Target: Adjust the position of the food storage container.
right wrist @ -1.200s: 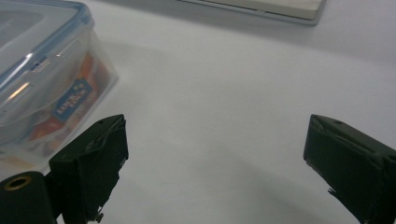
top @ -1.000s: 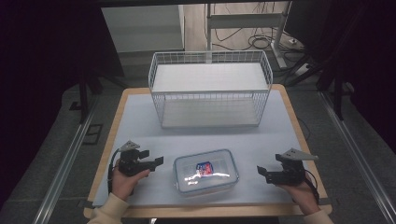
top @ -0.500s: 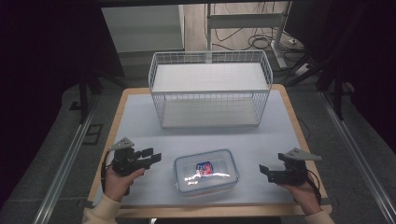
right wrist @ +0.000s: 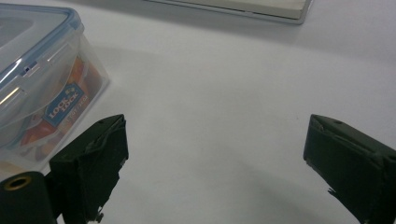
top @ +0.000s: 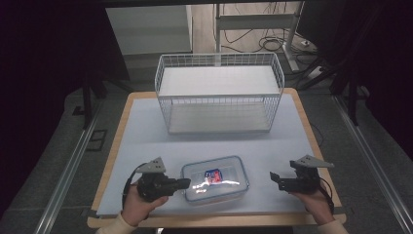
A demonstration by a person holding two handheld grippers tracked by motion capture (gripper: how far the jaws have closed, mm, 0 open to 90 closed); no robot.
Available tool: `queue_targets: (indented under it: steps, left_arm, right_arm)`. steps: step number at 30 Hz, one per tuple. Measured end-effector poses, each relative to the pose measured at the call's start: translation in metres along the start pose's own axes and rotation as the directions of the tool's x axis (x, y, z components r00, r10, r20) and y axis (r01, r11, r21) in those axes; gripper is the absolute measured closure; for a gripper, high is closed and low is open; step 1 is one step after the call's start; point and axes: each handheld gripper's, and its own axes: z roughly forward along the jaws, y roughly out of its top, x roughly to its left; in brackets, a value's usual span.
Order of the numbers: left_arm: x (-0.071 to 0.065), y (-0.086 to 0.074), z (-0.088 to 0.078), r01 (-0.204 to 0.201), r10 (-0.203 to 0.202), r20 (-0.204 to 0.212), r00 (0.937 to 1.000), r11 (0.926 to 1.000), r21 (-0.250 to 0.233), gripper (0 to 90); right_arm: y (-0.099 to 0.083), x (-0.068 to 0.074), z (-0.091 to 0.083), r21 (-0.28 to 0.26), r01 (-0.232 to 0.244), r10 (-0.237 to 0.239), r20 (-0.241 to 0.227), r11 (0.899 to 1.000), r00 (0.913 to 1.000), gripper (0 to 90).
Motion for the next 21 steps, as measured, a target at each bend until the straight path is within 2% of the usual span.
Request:
queue_targets:
  steps: [5, 6, 7, 8, 9, 10, 11, 13, 15, 16, 17, 20, 21]
  left_arm:
    - [-0.015, -0.005, 0.017, -0.031, 0.029, 0.042, 0.9987, 0.9978, 0.058, 89.7]
    - [-0.021, -0.007, 0.023, -0.061, 0.054, 0.067, 0.9963, 0.9933, 0.099, 89.8]
    - [-0.021, -0.007, 0.023, -0.061, 0.054, 0.067, 0.9963, 0.9933, 0.099, 89.9]
    - [-0.026, -0.008, 0.028, -0.081, 0.071, 0.084, 0.9939, 0.989, 0.123, 89.9]
    - [-0.026, -0.008, 0.028, -0.081, 0.071, 0.084, 0.9939, 0.989, 0.123, 89.9]
    - [-0.03, -0.01, 0.034, -0.1, 0.088, 0.086, 0.9924, 0.9838, 0.149, 89.9]
    - [-0.03, -0.01, 0.034, -0.1, 0.088, 0.086, 0.9924, 0.9838, 0.149, 89.9]
    - [-0.032, -0.013, 0.039, -0.109, 0.094, 0.091, 0.9914, 0.9783, 0.176, 90.0]
    - [-0.033, -0.016, 0.044, -0.122, 0.106, 0.088, 0.9905, 0.9723, 0.199, 90.0]
    - [-0.034, -0.019, 0.049, -0.134, 0.12, 0.074, 0.99, 0.9657, 0.223, 90.0]
    - [-0.034, -0.019, 0.049, -0.134, 0.12, 0.074, 0.99, 0.9657, 0.223, 90.0]
    - [-0.033, -0.021, 0.053, -0.138, 0.135, 0.028, 0.9904, 0.9604, 0.242, 90.0]
    - [-0.032, -0.021, 0.052, -0.132, 0.128, 0.034, 0.9912, 0.9616, 0.241, 90.0]
  right_arm:
    - [0.0, 0.001, 0.0, 0.003, 0.005, -0.005, 0.002, 1.0, 1.0, 6.7]
    - [0.0, 0.001, 0.0, 0.004, -0.002, 0.002, 0.002, 1.0, 1.0, 6.7]
    - [0.0, 0.001, 0.0, 0.004, -0.002, 0.002, 0.002, 1.0, 1.0, 6.7]
    - [0.0, 0.0, 0.0, -0.001, -0.01, 0.01, 0.001, 1.0, 0.9999, 6.7]
    - [0.0, 0.0, 0.0, -0.001, -0.01, 0.01, 0.001, 1.0, 0.9999, 6.7]
    - [0.0, -0.001, 0.0, 0.0, -0.016, 0.016, 0.004, 1.0, 0.9999, 6.7]
    - [0.0, -0.001, 0.0, 0.0, -0.016, 0.016, 0.004, 1.0, 0.9999, 6.7]
    - [-0.001, -0.001, 0.0, 0.002, -0.017, 0.017, 0.004, 1.0, 0.9999, 6.7]
    - [-0.001, 0.0, 0.0, 0.003, -0.007, 0.007, 0.007, 1.0, 1.0, 6.7]
    - [-0.001, 0.0, 0.0, 0.003, -0.006, 0.006, 0.007, 1.0, 1.0, 6.7]
    - [-0.001, 0.0, 0.0, 0.003, -0.006, 0.006, 0.007, 1.0, 1.0, 6.7]
    - [-0.001, 0.0, 0.001, 0.006, -0.007, 0.007, 0.005, 1.0, 1.0, 6.7]
    - [-0.001, 0.0, 0.001, 0.007, -0.006, 0.006, 0.005, 1.0, 1.0, 6.7]
